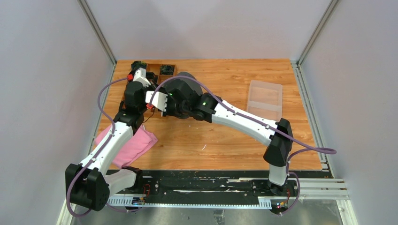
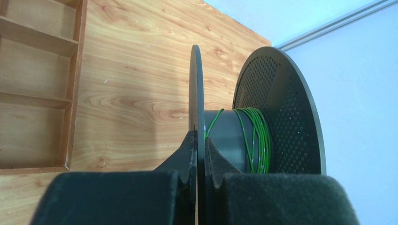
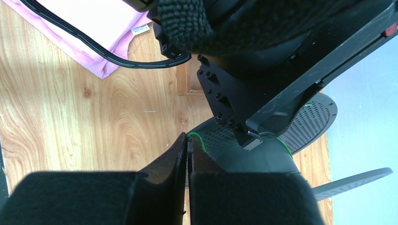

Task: Wrap the cables
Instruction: Wrap the cable around the cable reel.

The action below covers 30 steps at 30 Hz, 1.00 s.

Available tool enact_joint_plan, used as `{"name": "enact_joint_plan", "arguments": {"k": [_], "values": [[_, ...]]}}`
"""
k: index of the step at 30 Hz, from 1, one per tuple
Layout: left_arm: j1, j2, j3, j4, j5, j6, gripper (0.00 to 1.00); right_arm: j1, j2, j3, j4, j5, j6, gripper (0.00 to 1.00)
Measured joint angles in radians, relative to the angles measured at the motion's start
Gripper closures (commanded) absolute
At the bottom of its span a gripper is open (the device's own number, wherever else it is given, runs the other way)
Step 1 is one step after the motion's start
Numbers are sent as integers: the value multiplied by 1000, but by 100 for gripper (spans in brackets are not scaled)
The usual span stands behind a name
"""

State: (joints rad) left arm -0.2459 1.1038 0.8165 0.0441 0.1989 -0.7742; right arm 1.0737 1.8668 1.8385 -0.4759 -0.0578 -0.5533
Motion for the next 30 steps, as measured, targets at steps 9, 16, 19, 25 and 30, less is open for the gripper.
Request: {"name": "enact_joint_plan", "arguments": {"k": [9, 16, 19, 25, 30], "values": [[-7, 0, 0, 6, 21, -5, 100, 17, -22, -20, -23, 57, -51, 99], [-7, 0, 0, 8, 30, -8, 100, 29, -23, -20, -45, 87, -75, 99], [-7, 0, 0, 8, 30, -8, 100, 31, -23, -19, -54, 90, -77, 99], [-7, 0, 0, 8, 34, -9, 100, 32, -23, -19, -52, 80, -76, 99], [-7, 0, 0, 8, 34, -10, 100, 32, -23, -19, -42, 66, -76, 99]]}}
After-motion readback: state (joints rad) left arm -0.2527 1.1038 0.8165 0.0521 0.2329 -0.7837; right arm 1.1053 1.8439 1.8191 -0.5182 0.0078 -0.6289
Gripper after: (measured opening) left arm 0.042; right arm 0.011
